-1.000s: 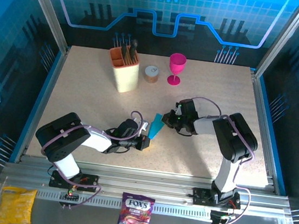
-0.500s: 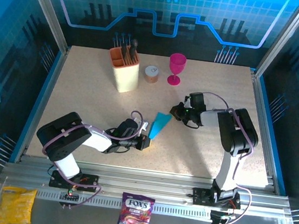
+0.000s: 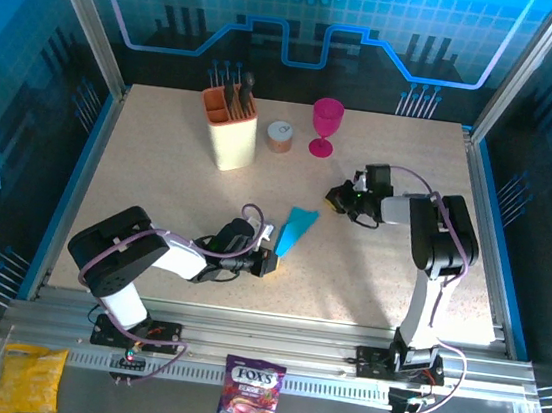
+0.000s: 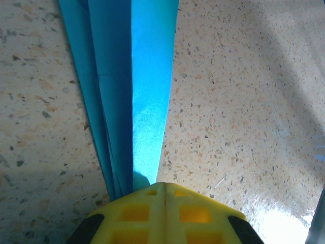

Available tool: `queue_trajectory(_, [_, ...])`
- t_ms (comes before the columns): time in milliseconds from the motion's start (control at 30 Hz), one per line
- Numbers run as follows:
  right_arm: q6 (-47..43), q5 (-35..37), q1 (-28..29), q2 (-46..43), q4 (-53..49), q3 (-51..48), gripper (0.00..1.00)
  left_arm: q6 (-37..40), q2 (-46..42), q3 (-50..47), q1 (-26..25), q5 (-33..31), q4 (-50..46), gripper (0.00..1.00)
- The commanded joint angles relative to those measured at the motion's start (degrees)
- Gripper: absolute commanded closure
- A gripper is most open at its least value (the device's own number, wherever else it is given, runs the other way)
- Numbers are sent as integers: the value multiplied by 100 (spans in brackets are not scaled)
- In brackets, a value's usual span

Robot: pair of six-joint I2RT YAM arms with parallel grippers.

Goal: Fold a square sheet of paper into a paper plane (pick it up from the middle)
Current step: Fold the wing for the fifth time at the center of the table.

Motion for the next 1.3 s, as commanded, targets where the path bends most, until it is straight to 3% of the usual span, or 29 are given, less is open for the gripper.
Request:
queue_trajectory(0, [-84, 840, -394, 36, -233, 166, 100, -75, 550, -144, -67, -168, -1068, 100])
queue_trajectory(333, [-106, 419, -110, -1230, -57, -754, 100, -167, 117, -4, -70, -140, -1294, 100])
queue_trajectory(667, [-21, 729, 1471, -2305, 515, -2115, 100, -279, -87, 23, -70, -146, -1428, 100])
queue_trajectory(933, [117, 1248, 2630, -2101, 743, -2279, 100, -276, -46, 34, -66, -186, -1494, 100])
queue_trajectory(1067, [321, 1268, 2733, -1674, 1034, -2281, 100, -262, 27, 43, -67, -186, -1516, 100])
queue_trajectory(1267, [395, 1306, 2452, -1305, 1090, -2369, 100, -233, 104, 20, -66, -152, -1536, 100])
